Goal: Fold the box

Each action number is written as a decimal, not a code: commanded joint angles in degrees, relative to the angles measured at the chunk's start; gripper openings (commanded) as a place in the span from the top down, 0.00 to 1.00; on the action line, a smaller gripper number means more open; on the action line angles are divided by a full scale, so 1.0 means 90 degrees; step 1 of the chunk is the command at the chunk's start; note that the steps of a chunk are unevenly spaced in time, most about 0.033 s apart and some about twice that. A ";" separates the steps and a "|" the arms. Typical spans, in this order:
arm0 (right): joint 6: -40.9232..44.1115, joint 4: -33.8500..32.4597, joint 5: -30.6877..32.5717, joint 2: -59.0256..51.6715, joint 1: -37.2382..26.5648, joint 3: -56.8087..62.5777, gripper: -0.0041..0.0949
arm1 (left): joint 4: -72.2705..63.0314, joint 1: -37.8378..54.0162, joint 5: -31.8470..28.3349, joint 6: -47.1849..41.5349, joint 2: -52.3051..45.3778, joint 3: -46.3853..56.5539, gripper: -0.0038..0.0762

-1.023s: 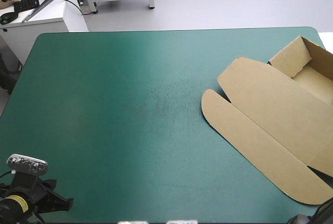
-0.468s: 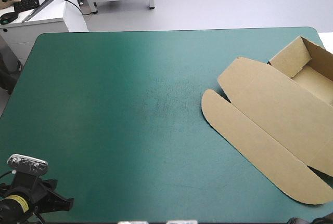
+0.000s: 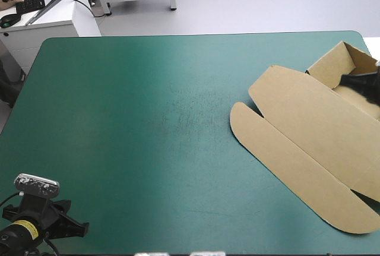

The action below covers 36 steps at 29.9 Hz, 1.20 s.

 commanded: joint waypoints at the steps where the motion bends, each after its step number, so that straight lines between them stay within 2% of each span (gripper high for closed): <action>1: 0.0147 -0.0713 0.0039 -0.0928 0.0788 0.0546 0.96 | -0.0014 -0.0028 -0.0412 0.0108 0.0081 -0.0131 0.96; 3: 0.0198 -0.0986 0.0039 -0.1457 0.1135 0.1177 0.96 | -0.0014 -0.0028 -0.0412 0.0155 0.0081 -0.0131 0.96; 7: 0.0032 -0.1032 -0.0023 -0.2500 0.1498 0.2561 0.96 | -0.0014 -0.0028 -0.0423 0.0155 0.0081 -0.0100 0.96; 14: -0.0305 -0.0974 -0.0503 -0.4092 0.1536 0.4754 0.96 | -0.0186 -0.0028 -0.0715 0.0171 0.0021 0.0388 0.96; 18: -0.0368 -0.0674 -0.0847 -0.4802 0.1536 0.5631 0.96 | -0.0442 -0.0028 -0.0726 0.0570 -0.0176 0.0397 0.96; 24: -0.0368 -0.0473 -0.1569 -0.5513 0.1536 0.6399 0.96 | -0.0472 -0.0028 -0.0714 0.0658 -0.0494 0.0397 0.96; 36: -0.0353 -0.0499 -0.1459 -0.5680 0.1536 0.6646 0.96 | -0.0515 -0.0028 -0.0699 0.0583 -0.0508 0.0397 0.96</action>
